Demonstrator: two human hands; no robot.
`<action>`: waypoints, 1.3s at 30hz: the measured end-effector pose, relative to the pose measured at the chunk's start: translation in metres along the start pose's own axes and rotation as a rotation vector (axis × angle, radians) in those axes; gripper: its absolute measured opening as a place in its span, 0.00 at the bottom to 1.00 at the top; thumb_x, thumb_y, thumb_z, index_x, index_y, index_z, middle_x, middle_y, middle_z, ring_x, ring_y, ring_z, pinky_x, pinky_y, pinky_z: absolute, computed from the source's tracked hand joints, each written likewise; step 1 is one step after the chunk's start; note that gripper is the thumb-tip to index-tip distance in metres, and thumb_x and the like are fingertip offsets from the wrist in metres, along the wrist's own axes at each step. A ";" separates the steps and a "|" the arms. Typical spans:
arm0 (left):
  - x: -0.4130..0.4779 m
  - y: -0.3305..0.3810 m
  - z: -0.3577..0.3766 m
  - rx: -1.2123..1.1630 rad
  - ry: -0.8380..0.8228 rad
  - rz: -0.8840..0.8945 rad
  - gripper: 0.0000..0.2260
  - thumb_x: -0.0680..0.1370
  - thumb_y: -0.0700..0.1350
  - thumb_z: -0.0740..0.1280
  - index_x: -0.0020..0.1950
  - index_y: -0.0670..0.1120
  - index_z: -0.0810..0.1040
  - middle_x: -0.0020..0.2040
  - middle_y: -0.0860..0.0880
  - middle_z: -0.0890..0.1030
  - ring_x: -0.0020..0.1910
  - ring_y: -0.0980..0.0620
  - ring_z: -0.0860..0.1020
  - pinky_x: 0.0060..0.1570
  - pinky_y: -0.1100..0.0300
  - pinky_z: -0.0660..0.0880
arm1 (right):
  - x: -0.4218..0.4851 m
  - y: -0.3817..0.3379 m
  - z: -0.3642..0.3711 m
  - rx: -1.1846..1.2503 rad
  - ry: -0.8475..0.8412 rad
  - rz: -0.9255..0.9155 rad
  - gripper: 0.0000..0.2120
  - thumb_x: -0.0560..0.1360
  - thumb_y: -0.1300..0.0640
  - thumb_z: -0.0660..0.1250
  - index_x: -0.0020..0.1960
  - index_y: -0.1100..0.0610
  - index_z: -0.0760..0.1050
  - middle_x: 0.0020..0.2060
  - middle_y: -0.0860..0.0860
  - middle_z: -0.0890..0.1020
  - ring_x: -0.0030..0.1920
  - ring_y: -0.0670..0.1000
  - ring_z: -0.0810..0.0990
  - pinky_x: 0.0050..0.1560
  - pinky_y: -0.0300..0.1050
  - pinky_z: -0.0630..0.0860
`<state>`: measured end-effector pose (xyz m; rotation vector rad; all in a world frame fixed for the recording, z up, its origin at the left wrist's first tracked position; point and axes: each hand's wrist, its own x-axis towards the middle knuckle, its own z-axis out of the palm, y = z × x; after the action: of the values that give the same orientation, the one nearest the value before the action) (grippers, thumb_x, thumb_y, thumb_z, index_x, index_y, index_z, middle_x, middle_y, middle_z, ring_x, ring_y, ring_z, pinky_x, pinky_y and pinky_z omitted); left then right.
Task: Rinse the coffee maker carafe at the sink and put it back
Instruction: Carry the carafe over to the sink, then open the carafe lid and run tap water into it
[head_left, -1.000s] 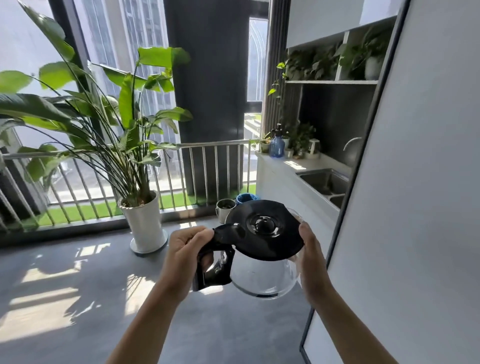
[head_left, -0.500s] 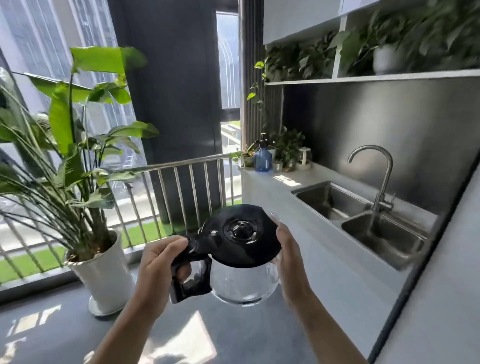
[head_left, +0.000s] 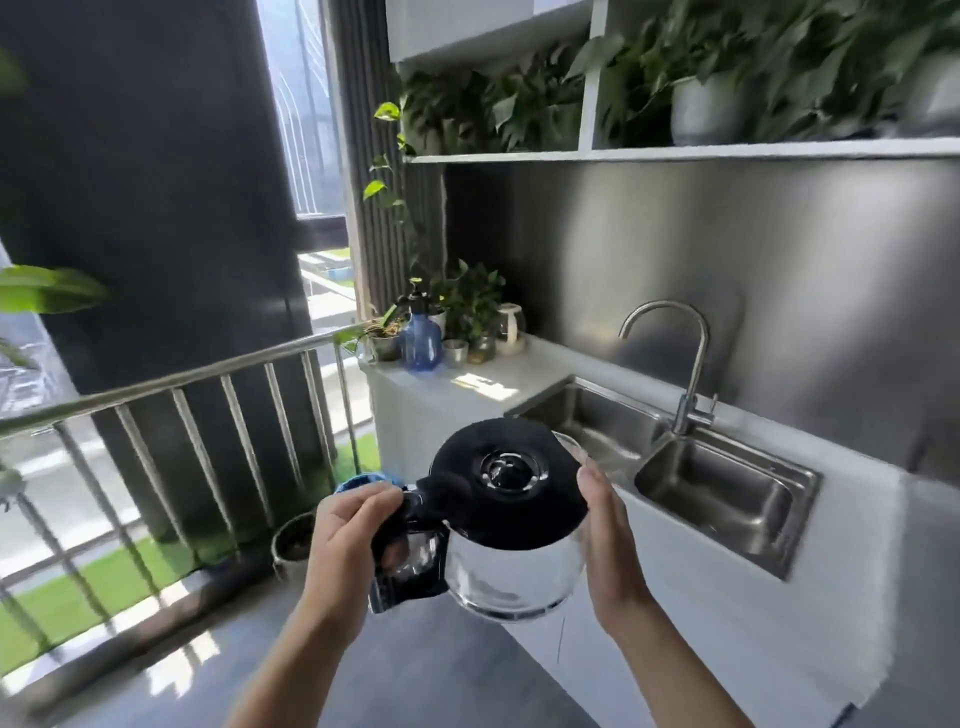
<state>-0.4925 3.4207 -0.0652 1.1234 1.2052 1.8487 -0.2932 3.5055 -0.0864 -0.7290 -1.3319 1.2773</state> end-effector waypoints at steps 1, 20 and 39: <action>0.022 -0.007 -0.002 -0.007 -0.042 -0.021 0.16 0.73 0.41 0.64 0.28 0.37 0.65 0.26 0.46 0.62 0.22 0.52 0.61 0.23 0.64 0.58 | 0.014 0.005 0.003 -0.003 0.050 0.009 0.18 0.84 0.52 0.54 0.66 0.45 0.79 0.61 0.40 0.85 0.65 0.39 0.80 0.66 0.47 0.72; 0.242 -0.122 0.066 -0.088 -0.516 -0.199 0.13 0.68 0.50 0.66 0.25 0.49 0.71 0.22 0.51 0.65 0.23 0.51 0.62 0.25 0.62 0.58 | 0.157 0.071 -0.042 -0.112 0.479 -0.013 0.23 0.80 0.49 0.55 0.71 0.52 0.77 0.68 0.48 0.82 0.72 0.47 0.76 0.77 0.54 0.66; 0.456 -0.241 0.218 -0.070 -0.605 -0.240 0.16 0.71 0.44 0.66 0.25 0.42 0.67 0.22 0.47 0.64 0.22 0.52 0.61 0.26 0.61 0.56 | 0.367 0.123 -0.157 -0.463 0.782 -0.083 0.10 0.81 0.62 0.67 0.59 0.54 0.83 0.55 0.42 0.86 0.55 0.31 0.82 0.57 0.26 0.75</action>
<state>-0.4703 3.9788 -0.1049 1.3064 0.8660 1.2292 -0.2530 3.9196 -0.1261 -1.3131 -0.9761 0.4995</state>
